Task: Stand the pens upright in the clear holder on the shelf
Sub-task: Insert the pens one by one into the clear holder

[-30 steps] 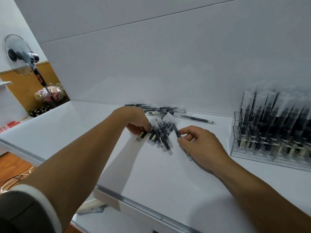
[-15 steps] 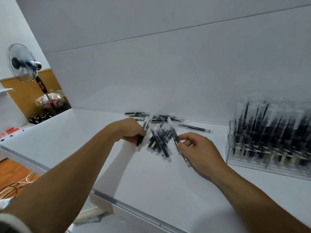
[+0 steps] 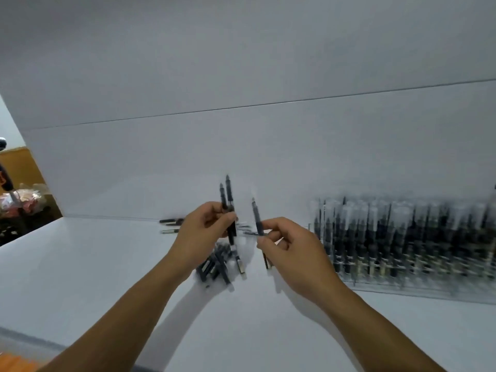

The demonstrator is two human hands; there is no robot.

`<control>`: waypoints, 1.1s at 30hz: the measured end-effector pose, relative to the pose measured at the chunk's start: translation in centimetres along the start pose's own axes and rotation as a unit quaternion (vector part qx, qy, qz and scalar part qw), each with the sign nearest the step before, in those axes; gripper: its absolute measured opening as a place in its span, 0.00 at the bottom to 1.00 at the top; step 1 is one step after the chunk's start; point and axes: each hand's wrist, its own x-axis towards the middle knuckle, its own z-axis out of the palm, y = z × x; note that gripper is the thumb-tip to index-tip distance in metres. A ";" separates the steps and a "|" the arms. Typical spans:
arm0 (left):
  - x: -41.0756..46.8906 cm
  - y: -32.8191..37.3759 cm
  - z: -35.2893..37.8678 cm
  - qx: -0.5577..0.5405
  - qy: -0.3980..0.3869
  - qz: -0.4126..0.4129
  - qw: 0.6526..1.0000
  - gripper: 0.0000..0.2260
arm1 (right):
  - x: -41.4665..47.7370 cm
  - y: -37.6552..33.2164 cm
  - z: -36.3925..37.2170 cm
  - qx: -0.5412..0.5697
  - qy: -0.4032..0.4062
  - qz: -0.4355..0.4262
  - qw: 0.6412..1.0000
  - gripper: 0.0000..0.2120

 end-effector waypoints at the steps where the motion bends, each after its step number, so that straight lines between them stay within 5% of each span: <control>1: -0.4 0.5 1.2 -0.014 -0.014 0.013 1.000 0.04 | -0.3 0.0 -1.2 -0.008 0.011 -0.005 1.000 0.07; 11: -5.2 2.3 14.8 -0.144 -0.144 0.053 0.978 0.10 | -6.8 3.0 -13.7 -0.064 0.143 0.004 0.988 0.11; 20: -8.1 2.9 20.4 -0.229 -0.182 0.033 0.956 0.01 | -7.6 4.0 -18.5 -0.057 0.245 -0.009 0.968 0.08; 27: -8.0 2.3 20.6 -0.235 -0.172 0.043 0.956 0.02 | -5.3 3.6 -20.1 -0.062 0.263 -0.030 0.962 0.06; 33: -8.3 2.6 20.5 -0.241 -0.187 0.053 0.951 0.01 | -4.1 4.6 -19.5 -0.170 0.219 -0.006 0.961 0.03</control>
